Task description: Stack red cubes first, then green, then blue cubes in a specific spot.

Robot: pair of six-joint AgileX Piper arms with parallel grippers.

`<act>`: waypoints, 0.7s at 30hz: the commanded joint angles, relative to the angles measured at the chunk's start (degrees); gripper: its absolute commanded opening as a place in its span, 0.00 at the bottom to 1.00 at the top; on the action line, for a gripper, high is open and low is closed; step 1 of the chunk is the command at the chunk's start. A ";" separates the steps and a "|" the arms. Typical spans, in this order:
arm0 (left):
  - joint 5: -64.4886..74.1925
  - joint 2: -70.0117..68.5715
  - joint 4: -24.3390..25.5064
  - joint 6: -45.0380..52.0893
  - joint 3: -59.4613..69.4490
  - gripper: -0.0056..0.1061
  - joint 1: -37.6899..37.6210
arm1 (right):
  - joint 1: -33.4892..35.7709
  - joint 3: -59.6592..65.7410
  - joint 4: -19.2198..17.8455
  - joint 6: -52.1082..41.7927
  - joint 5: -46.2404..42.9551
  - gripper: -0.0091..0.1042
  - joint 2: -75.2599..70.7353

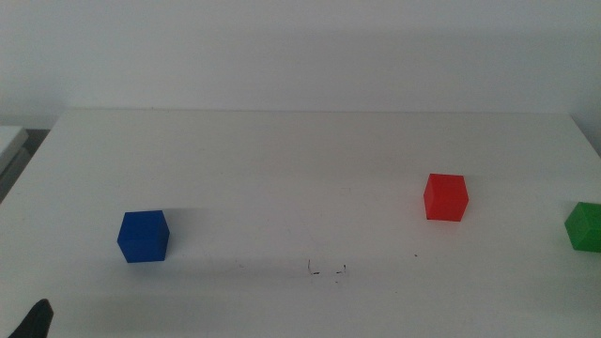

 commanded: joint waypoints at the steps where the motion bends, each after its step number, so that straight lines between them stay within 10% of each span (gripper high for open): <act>1: -0.76 -0.17 -0.14 0.00 0.02 0.89 0.09 | 0.14 0.16 -0.79 -0.31 -0.51 0.83 -0.29; 15: -0.76 -0.17 -0.14 0.00 0.02 0.89 0.09 | 0.14 -13.73 5.03 0.04 6.34 0.83 8.52; 21: -0.76 -0.17 -0.14 0.00 0.02 0.89 0.09 | 0.14 -38.43 5.23 0.04 25.78 0.83 30.36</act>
